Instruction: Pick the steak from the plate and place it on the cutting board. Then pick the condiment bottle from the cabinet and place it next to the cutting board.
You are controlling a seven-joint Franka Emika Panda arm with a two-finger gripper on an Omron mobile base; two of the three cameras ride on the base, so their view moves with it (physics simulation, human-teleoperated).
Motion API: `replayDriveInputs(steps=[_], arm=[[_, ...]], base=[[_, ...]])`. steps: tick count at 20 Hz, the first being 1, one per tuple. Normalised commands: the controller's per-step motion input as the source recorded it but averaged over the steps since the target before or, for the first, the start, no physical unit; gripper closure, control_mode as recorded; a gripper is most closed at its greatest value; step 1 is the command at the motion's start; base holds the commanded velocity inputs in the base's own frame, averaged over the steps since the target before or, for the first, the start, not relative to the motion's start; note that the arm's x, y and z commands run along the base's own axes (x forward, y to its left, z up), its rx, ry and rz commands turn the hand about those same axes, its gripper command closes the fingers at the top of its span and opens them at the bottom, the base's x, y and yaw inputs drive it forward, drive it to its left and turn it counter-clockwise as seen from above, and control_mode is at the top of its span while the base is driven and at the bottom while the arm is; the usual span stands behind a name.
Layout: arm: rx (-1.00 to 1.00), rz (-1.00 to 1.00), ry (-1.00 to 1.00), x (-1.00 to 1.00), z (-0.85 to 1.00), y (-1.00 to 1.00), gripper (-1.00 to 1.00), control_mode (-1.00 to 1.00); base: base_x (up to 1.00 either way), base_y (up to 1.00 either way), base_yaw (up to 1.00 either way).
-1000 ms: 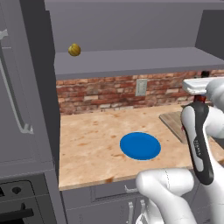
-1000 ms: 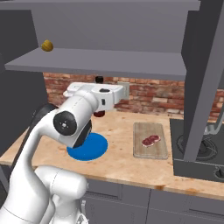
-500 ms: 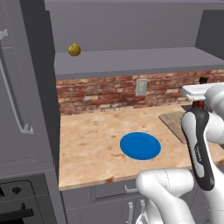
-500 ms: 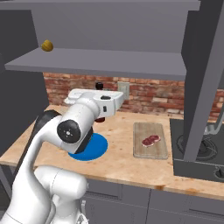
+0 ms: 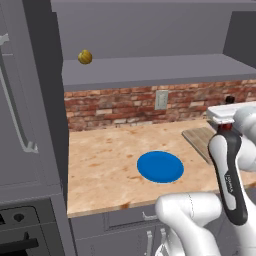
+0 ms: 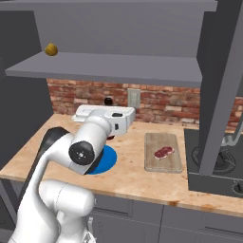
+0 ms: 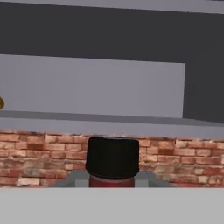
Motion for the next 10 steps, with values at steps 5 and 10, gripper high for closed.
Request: replayDriveInputs(steps=[5,10], arm=[[0.00,0.05,0.00,0.00,-0.34,0.00,1.00,-1.00],[0.00,0.06,0.00,0.00,-0.34,0.00,1.00,-1.00]], base=[[0.00,0.00,0.00],[0.00,0.00,0.00]])
